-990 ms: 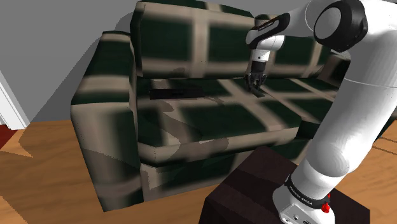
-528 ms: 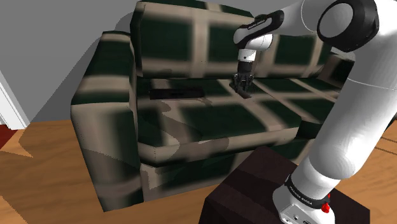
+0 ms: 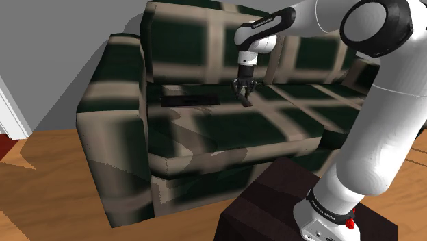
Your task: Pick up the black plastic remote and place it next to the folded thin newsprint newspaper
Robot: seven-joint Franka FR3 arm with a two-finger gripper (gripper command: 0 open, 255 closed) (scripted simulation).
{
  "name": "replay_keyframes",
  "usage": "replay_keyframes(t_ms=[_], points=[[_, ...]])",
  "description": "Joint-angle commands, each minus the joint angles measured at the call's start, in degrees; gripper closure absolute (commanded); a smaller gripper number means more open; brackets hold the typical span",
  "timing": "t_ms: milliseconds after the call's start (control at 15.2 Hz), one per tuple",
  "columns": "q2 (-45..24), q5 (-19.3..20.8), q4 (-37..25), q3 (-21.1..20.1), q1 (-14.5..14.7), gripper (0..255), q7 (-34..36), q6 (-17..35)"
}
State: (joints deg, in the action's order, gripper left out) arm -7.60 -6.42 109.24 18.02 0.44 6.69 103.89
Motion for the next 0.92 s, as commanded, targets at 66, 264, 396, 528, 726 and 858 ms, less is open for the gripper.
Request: replay_keyframes(t_ms=[66,264,396,528,726,858], points=[[-1.0,-1.0,-1.2,-1.9,2.2,255,3.9,0.2],[-2.6,-1.9,-3.3,-3.6,4.2,255,7.3,0.0],[-3.9,-2.5,-5.0,-4.6,5.5,255,9.5,-0.2],[-5.4,-3.1,-7.0,-5.7,6.7,255,11.7,-0.5],[-8.0,-3.9,-10.6,-7.1,8.5,255,14.9,-1.2],[-9.9,-4.4,-13.4,-8.1,9.6,255,17.0,-1.7]])
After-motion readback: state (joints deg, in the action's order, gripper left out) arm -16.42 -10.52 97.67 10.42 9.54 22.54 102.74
